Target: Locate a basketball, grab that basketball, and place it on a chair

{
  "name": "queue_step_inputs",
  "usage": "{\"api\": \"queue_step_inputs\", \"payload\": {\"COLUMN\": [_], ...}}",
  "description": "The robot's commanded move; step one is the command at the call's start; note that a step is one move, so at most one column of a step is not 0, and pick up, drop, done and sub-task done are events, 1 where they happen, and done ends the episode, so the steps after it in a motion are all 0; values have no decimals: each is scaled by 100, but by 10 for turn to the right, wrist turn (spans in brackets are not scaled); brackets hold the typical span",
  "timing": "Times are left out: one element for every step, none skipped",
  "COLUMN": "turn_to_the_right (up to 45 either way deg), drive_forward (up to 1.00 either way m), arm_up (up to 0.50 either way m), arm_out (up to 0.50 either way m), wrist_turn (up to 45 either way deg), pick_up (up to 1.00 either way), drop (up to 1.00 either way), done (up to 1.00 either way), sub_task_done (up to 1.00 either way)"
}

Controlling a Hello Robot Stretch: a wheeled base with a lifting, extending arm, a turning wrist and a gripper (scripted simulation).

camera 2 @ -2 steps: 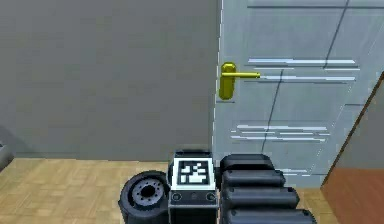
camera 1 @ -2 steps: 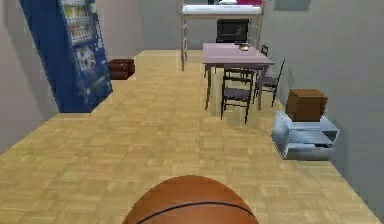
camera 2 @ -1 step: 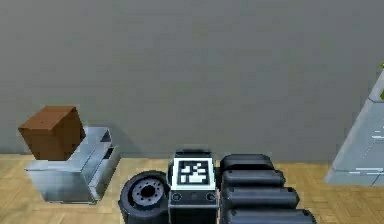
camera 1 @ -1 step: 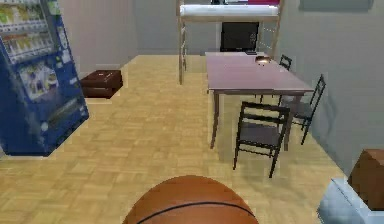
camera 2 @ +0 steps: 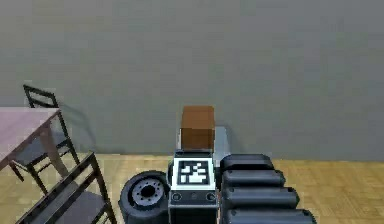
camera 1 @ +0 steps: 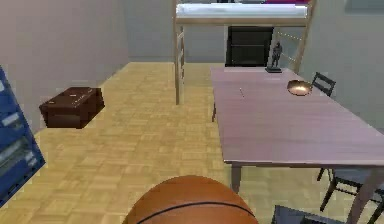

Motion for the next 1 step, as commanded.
{"api": "queue_step_inputs", "payload": {"turn_to_the_right": [-390], "drive_forward": [0], "arm_up": [0], "arm_out": [0], "wrist_turn": [0], "pick_up": [0], "drop": [0], "done": [0], "sub_task_done": [0]}}
